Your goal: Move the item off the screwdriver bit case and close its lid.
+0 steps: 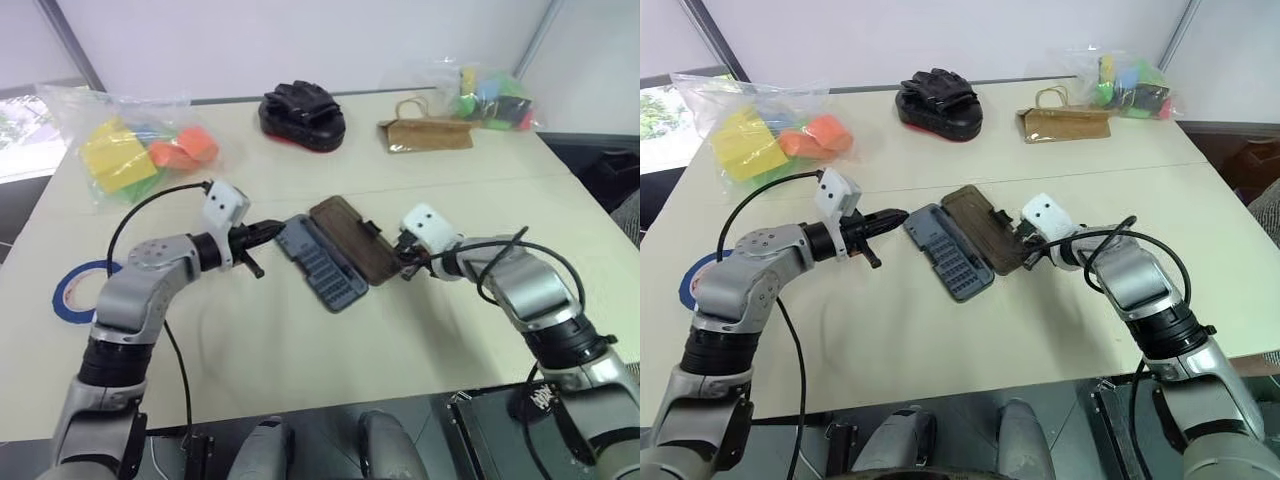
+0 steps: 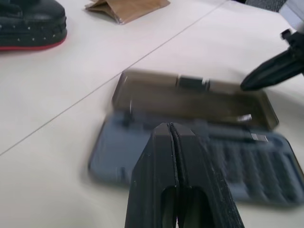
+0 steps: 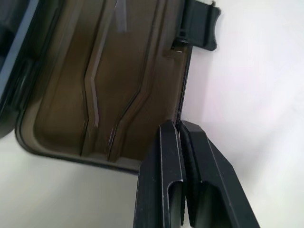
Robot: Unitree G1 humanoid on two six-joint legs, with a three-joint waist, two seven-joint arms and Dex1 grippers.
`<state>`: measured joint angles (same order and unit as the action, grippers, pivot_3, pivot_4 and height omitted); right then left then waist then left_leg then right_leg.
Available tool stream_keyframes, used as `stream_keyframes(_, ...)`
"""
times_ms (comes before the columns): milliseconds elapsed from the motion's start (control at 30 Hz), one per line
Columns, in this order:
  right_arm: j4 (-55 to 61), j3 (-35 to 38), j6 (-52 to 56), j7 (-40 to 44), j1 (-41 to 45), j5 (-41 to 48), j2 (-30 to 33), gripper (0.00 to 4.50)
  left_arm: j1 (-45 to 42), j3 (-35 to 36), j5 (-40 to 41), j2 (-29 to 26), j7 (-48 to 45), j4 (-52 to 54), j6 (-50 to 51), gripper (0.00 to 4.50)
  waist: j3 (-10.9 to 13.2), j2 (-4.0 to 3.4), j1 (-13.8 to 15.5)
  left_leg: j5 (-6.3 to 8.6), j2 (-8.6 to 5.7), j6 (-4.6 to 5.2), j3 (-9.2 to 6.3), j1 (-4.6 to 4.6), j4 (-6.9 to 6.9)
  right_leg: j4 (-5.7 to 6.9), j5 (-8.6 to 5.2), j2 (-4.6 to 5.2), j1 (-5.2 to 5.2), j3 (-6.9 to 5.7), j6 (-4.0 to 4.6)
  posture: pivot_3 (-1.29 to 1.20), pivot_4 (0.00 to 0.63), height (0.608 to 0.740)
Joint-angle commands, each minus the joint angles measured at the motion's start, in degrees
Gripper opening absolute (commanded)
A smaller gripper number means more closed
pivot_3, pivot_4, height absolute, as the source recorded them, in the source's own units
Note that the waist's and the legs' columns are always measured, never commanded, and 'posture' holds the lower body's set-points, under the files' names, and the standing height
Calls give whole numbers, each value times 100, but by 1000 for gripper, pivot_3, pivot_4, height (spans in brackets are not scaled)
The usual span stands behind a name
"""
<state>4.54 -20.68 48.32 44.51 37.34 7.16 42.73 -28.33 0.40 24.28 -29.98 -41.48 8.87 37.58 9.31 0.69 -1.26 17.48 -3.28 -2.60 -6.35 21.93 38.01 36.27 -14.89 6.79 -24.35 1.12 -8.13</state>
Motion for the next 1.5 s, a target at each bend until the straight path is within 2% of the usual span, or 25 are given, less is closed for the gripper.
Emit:
stream_keyframes(33,-236,-345,-1312,1047,375,-246,271,50,-137,94,-10,-11,-2,19,-188,0,0,0,9,0,0,0,4,3,0,-2,0,0,-1,-1,0,0,150,740)
stream_keyframes(133,-909,-410,-1955,1442,762,-415,184,50,-117,95,-7,-3,13,27,-216,0,1,1,11,0,-1,-1,8,8,4,-4,0,1,-3,-2,-1,0,150,740)
stream_keyframes(267,-2104,-707,-3622,2140,1389,-908,73,50,-18,100,15,11,71,169,-194,0,1,0,26,-1,-2,-2,7,13,7,-4,0,1,-6,-3,-1,0,150,740)
stream_keyframes(467,-3579,-968,-5575,2657,1902,-1606,-74,50,61,159,22,0,140,265,-188,0,1,0,36,-2,-3,-4,5,21,8,-6,0,3,-11,-7,-1,0,150,740)
stream_keyframes(767,-4920,-1096,-7362,2493,2303,-2478,-253,50,166,200,66,-22,194,401,-159,0,1,0,24,-5,-3,-10,-6,23,9,-5,0,4,-14,-6,-1,0,150,740)
stream_keyframes(933,-5500,-1136,-7989,1994,2524,-2921,-434,50,191,192,69,2,228,428,-150,0,1,0,16,-7,-5,-13,-6,23,13,-5,1,5,-11,-5,0,0,150,740)
stream_keyframes(1167,-5905,-1072,-8153,1830,2682,-3110,-668,50,228,176,91,-45,174,489,-119,0,1,0,-17,-11,-4,-19,-7,21,13,-1,1,4,-11,-6,0,0,150,740)
stream_keyframes(1500,-5808,-902,-7876,1876,2516,-3006,-696,50,342,160,1097,-441,-784,872,579,0,0,-1,-58,-12,-3,-21,-14,21,13,1,1,4,-10,-6,0,0,150,740)
